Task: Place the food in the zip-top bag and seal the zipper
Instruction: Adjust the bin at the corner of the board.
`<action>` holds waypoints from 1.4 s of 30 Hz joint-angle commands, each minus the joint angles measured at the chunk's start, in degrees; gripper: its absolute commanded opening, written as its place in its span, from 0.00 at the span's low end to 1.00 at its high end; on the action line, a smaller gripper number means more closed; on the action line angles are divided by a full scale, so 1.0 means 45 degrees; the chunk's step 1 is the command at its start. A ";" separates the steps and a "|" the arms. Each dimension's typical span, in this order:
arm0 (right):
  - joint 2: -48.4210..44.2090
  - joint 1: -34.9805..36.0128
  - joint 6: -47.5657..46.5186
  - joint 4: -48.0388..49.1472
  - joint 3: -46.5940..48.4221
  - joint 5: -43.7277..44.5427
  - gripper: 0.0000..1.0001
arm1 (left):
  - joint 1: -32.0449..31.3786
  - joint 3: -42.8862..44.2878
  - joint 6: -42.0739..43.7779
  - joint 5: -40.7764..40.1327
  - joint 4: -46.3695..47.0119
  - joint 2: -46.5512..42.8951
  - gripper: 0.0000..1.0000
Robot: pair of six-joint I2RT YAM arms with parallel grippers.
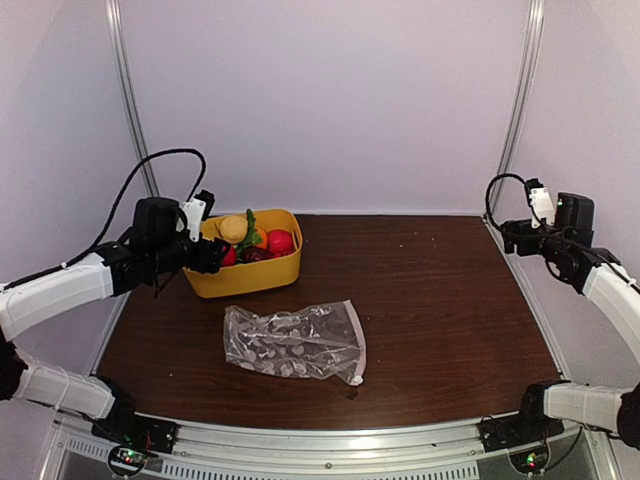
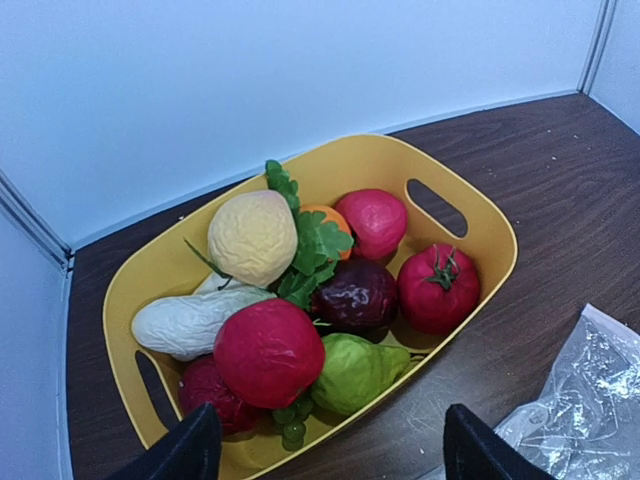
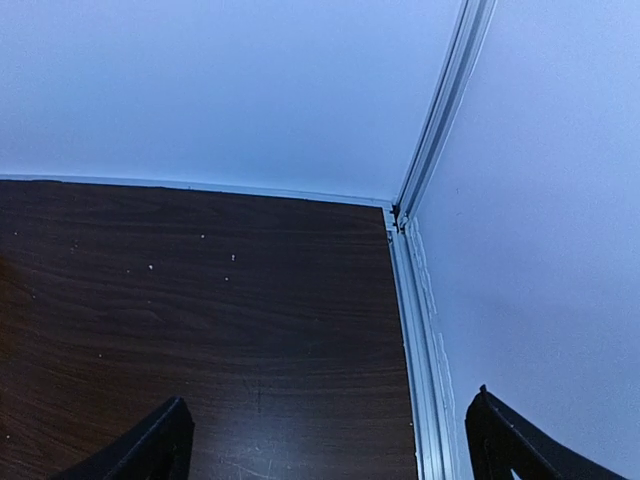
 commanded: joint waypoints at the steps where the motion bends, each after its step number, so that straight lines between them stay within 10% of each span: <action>1: -0.0523 -0.0294 -0.0608 -0.0211 -0.0780 -0.0060 0.97 | -0.0202 -0.0143 -0.0214 0.0963 0.0942 -0.0068 0.77; 19: -0.1332 -0.0576 -0.3291 -0.1708 -0.1830 -0.3099 1.00 | -0.1796 0.5715 -0.2366 0.0987 -0.3339 0.3759 0.63; 27: -0.1443 -0.0601 -0.3645 -0.1984 -0.1897 -0.3544 1.00 | -0.1903 0.6914 0.0923 0.1065 -0.5997 0.4055 0.58; 42: -0.1267 -0.0611 -0.4026 -0.2272 -0.1913 -0.3830 0.99 | -0.1906 0.5924 0.0591 -0.1745 -0.6916 0.5353 0.81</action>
